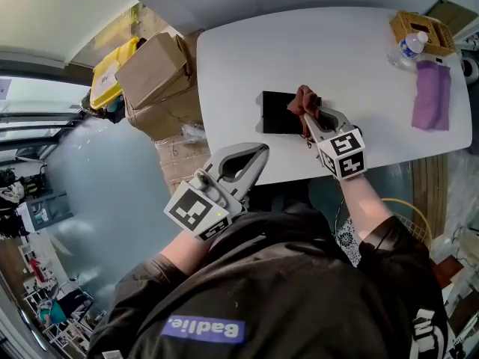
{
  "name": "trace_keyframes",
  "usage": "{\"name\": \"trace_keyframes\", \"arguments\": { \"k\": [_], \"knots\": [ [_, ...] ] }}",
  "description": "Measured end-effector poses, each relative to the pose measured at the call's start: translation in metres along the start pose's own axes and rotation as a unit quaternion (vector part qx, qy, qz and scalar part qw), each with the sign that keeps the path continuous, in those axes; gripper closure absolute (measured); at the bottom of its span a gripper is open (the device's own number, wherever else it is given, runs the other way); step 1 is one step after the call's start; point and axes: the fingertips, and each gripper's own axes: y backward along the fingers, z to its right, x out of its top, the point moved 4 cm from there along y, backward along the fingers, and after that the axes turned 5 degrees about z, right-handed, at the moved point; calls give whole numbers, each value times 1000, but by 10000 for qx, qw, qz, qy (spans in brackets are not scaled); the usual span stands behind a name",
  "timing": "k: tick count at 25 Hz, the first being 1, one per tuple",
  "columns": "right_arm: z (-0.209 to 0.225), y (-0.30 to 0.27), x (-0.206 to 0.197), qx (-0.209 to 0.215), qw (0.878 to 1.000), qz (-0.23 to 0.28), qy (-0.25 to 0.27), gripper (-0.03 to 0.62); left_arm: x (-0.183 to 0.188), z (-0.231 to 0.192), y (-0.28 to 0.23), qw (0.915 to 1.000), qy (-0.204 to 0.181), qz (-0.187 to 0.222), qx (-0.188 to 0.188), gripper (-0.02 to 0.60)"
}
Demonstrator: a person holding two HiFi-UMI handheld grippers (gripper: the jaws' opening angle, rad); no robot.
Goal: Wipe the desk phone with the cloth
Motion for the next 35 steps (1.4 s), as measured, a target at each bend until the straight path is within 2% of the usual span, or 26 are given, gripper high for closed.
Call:
{"name": "trace_keyframes", "arguments": {
  "k": [7, 13, 21, 35],
  "knots": [
    [-61, -21, 15, 632, 9979, 37, 133, 525, 8, -5, 23, 9998, -37, 119, 170, 572],
    [-77, -39, -3, 850, 9962, -106, 148, 525, 2, -10, 34, 9994, -8, 25, 355, 572],
    [-53, -30, -29, 673, 9976, -159, 92, 525, -8, -7, 22, 9993, 67, -94, 356, 572],
    [16, 11, -86, 50, 9986, -484, -189, 525, -22, 6, -18, 9993, 136, -290, 181, 572]
  ]
}}
